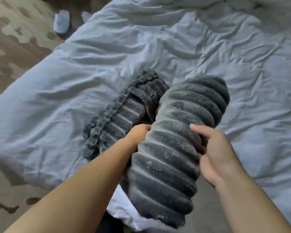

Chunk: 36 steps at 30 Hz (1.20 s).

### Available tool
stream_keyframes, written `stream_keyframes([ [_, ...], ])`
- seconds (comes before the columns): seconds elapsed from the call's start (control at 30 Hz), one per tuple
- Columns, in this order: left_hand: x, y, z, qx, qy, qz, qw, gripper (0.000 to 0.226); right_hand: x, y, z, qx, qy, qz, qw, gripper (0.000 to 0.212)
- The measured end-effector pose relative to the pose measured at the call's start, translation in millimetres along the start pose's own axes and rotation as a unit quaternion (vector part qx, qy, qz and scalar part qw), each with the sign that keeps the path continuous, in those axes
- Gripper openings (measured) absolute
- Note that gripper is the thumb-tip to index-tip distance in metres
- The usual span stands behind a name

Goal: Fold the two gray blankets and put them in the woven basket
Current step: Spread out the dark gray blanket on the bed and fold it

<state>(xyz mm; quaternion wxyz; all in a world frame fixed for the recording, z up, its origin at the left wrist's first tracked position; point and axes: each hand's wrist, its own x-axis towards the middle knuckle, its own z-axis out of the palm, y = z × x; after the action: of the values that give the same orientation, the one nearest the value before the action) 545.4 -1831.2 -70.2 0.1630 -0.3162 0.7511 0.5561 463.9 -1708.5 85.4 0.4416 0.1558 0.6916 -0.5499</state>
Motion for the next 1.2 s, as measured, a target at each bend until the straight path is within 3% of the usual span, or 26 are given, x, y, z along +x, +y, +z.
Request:
stream_keyframes([
  [0.1, -22, -22, -48, -0.097, 0.047, -0.095, 0.990, 0.030, 19, -8, 70, -0.092, -0.027, 0.019, 0.995, 0.083],
  [0.17, -43, -43, -79, -0.178, 0.079, -0.109, 0.975, 0.029, 28, -8, 113, -0.167, -0.034, 0.037, 0.985, 0.099],
  [0.3, -91, -60, -130, -0.359, 0.210, -0.133, 0.900, 0.021, 40, 5, 174, -0.236, -0.015, 0.015, 0.972, 0.104],
  [0.43, -120, -30, -158, -0.187, 0.331, -0.127, 0.916, 0.031, 48, 19, 204, -0.266, -0.009, 0.036, 0.963, 0.095],
  [0.6, -130, 26, -120, -0.134, 0.323, -0.147, 0.925, 0.038, 50, 1, 216, -0.282, -0.085, 0.085, 0.952, 0.025],
  [0.67, -123, 37, -92, -0.075, 0.305, -0.187, 0.931, 0.040, 52, -6, 212, -0.276, -0.121, 0.104, 0.948, 0.021],
  [0.77, -105, 33, -60, -0.003, 0.341, -0.252, 0.906, 0.056, 50, -13, 199, -0.304, -0.159, 0.102, 0.934, 0.027],
  [0.83, -94, 21, -47, 0.029, 0.383, -0.281, 0.879, 0.060, 50, -15, 183, -0.452, -0.133, -0.030, 0.881, 0.014],
  [0.87, -90, 16, -42, 0.032, 0.407, -0.283, 0.868, 0.061, 58, -17, 171, -0.552, -0.084, -0.156, 0.815, 0.012],
  [0.93, -86, 4, -35, 0.032, 0.450, -0.272, 0.850, 0.061, 78, -24, 145, -0.689, 0.004, -0.435, 0.579, 0.019],
  [0.97, -86, -1, -34, 0.040, 0.464, -0.267, 0.844, 0.061, 91, -29, 134, -0.709, 0.009, -0.517, 0.479, 0.031],
  [1.0, -85, -7, -34, 0.053, 0.474, -0.262, 0.839, 0.060, 104, -35, 127, -0.717, -0.006, -0.551, 0.426, 0.045],
  [1.03, -84, -14, -34, 0.065, 0.482, -0.258, 0.835, 0.060, 117, -41, 121, -0.727, -0.035, -0.556, 0.403, 0.055],
  [1.1, -82, -33, -33, 0.069, 0.499, -0.241, 0.830, 0.060, 147, -48, 117, -0.741, -0.083, -0.540, 0.390, 0.063],
  [1.2, -68, -56, -27, 0.039, 0.539, -0.203, 0.816, 0.060, 188, -41, 122, -0.721, -0.115, -0.541, 0.417, 0.070],
])
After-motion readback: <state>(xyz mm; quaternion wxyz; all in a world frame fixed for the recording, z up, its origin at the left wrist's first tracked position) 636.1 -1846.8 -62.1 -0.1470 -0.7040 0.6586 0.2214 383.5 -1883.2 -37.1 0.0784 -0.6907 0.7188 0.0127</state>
